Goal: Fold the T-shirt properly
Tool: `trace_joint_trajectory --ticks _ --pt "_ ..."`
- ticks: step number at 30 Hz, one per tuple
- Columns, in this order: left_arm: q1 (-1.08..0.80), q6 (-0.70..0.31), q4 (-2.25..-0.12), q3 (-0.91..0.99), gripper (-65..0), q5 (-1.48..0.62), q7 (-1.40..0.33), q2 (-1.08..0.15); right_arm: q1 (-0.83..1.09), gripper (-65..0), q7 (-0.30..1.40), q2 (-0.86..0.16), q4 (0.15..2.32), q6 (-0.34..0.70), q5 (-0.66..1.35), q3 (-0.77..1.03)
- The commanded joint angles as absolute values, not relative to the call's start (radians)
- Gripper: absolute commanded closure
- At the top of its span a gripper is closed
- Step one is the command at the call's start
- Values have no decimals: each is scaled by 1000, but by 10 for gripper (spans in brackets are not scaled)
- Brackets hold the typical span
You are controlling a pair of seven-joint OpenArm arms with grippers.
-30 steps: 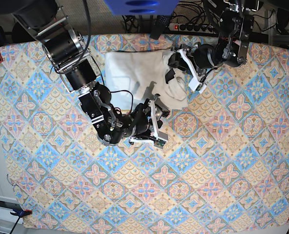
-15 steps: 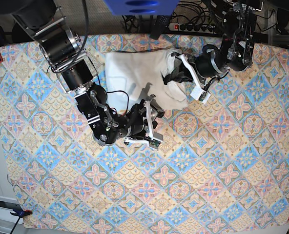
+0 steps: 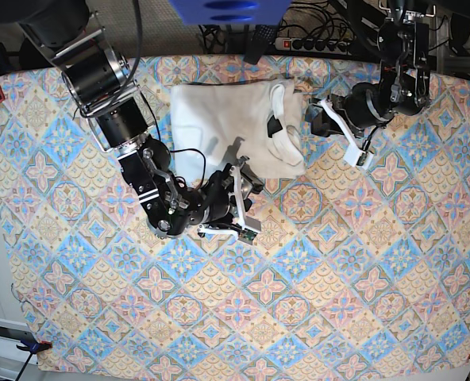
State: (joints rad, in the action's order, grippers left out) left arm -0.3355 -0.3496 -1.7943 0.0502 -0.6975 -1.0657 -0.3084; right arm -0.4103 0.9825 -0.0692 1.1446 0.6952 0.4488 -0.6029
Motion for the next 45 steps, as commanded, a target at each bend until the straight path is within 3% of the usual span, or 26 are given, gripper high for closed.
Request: trace_joint_trajectory --ticks 1,7,10,27,30,33,38,45 --pt "-331 -360 -1817 27 -81 -722 -1047 -311 -440 -267 964 -67 1162 698 467 -599" --pt "-340 -360 -1819 -12 -439 -823 -1049 -314 -440 -267 964 -70 1162 698 467 -599" --pt "-337 -360 -1813 -12 -521 -855 -1049 -314 -438 -267 964 -70 1162 698 467 -599" --pt "-236 -360 -1641 -99 -451 -855 -1040 -211 -438 -267 964 -70 1164 698 467 -599" --pt "-208 -360 -1593 -127 -398 -858 -1040 -209 -438 -267 966 -70 1164 698 467 -599" --pt "-205 -360 -1593 -139 -304 -858 -1038 -209 -438 -267 966 -71 1164 698 467 -599" --pt "-200 -360 -1596 -128 -95 -858 -1038 -211 -438 -267 964 -71 1164 698 467 -599" --pt "-196 -357 -1693 -128 -85 -857 -987 -243 -438 -267 964 -71 1164 698 467 -599"
